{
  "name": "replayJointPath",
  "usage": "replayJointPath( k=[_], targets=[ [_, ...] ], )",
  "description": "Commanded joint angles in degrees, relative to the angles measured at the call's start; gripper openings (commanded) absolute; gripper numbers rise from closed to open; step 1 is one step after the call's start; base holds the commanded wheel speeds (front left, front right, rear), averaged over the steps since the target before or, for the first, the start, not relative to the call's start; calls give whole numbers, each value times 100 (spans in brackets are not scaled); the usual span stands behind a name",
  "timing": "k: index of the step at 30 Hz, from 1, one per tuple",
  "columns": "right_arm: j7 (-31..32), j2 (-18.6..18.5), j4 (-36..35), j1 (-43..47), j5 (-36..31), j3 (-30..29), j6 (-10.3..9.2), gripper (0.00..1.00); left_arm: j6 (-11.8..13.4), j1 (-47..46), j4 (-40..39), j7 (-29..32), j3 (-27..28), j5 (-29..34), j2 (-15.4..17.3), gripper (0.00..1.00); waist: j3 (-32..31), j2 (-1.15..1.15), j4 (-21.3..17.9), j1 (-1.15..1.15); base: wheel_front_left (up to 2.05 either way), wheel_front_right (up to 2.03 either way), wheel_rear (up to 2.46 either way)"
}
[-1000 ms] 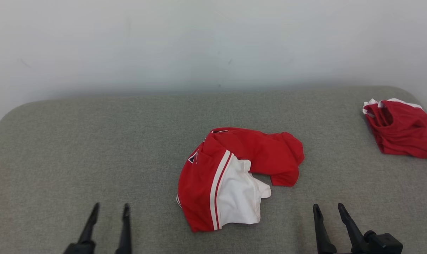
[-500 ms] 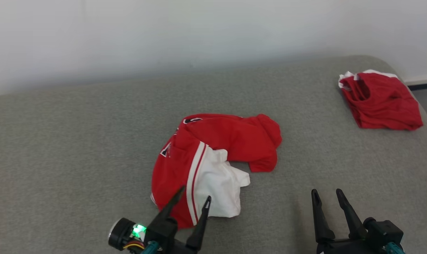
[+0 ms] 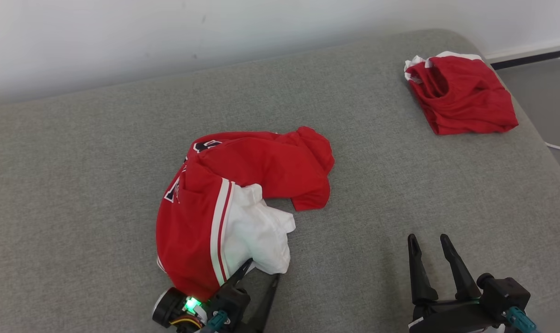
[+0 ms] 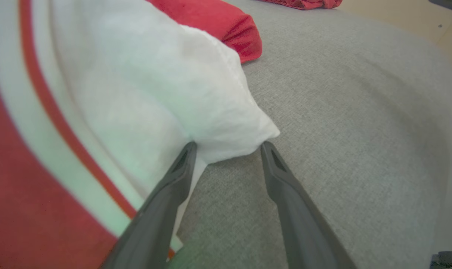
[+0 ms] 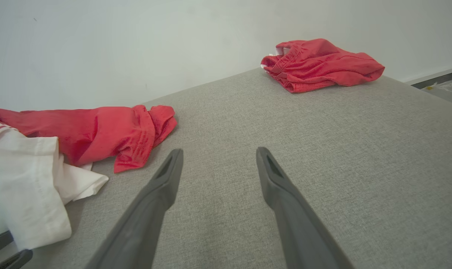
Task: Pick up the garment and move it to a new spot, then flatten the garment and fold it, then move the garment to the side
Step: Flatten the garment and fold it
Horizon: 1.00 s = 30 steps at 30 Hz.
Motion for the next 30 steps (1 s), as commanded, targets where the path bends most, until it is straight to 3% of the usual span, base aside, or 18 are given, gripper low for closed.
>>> replayJointPath(
  k=[1,2,13,19,30],
  targets=[
    [-2,24,-17,-63,-10,-16,-15,100,62,-164,194,-20,30,13,-4,18,74,-1,-92,-1,0,0,0],
    [-2,17,-22,-74,-25,-19,-15,100,72,-230,270,-19,29,-13,-17,0,67,-1,-93,-1,0,0,0],
    [-2,7,13,39,-46,-16,-15,100,120,-268,-152,-19,-112,-296,-69,0,-165,-1,97,-1,0,0,0],
    [-2,17,24,184,-47,-111,-15,100,114,-221,-1069,-19,-47,-349,-70,0,-383,-1,407,-1,0,0,0],
    [-2,53,53,324,-8,-139,-15,100,272,-241,-2691,55,846,-684,561,0,-675,-1,1100,-1,0,0,0]
  ],
)
